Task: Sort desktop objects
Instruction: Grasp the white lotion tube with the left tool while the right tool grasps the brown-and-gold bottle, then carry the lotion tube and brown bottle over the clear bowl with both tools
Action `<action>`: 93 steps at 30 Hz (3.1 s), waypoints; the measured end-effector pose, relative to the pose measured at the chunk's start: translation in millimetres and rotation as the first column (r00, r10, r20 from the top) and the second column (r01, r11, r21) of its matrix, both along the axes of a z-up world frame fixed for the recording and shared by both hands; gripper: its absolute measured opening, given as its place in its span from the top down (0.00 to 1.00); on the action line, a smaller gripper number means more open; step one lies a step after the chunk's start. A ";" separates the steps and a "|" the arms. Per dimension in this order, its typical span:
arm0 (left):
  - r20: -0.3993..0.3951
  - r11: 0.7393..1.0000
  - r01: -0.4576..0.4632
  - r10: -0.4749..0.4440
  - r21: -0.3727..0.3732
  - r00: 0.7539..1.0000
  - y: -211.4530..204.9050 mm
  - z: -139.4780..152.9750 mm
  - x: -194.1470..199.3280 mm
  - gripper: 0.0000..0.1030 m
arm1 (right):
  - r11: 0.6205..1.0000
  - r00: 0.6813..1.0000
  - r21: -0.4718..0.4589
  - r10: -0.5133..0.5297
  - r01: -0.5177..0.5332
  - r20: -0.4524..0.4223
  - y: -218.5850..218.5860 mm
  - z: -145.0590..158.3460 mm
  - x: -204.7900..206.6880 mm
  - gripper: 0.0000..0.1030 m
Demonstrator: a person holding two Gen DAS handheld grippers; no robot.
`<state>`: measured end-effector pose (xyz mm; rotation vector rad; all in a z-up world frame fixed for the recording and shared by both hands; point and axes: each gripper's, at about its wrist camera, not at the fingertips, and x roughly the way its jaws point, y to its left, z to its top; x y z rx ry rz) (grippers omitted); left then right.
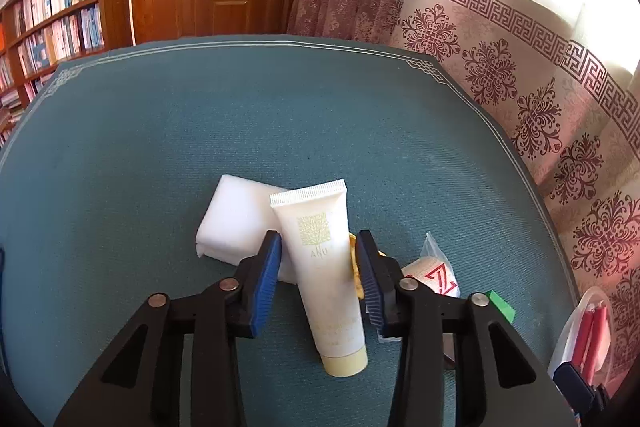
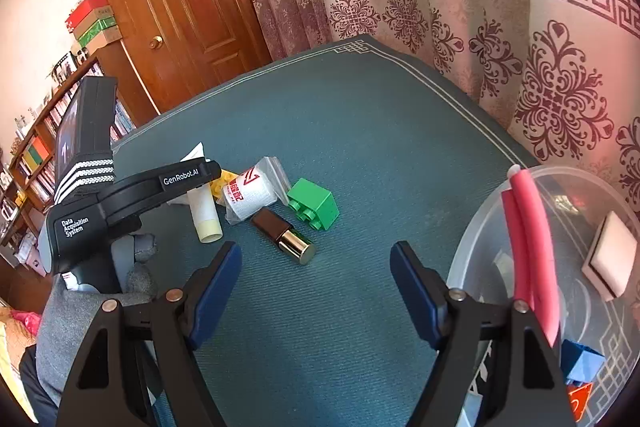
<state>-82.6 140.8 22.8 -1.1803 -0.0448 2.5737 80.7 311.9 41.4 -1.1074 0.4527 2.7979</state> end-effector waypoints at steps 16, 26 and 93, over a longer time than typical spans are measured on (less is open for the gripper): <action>-0.023 0.991 0.097 -0.095 0.093 0.995 -9.8 18.9 0.3 0.69 | 0.998 0.995 -0.024 0.066 -0.064 0.069 -1.0 -25.0 -35.2 0.22; -0.041 0.973 0.172 -0.168 0.153 0.985 -5.6 33.7 8.0 0.69 | 0.991 0.985 -0.015 0.131 -0.130 0.113 -9.4 -36.8 -59.2 0.40; -0.132 0.766 0.615 -0.601 0.185 0.788 82.8 77.8 140.6 0.70 | 0.969 0.970 -0.044 -0.245 0.244 -0.008 87.1 25.8 114.7 0.76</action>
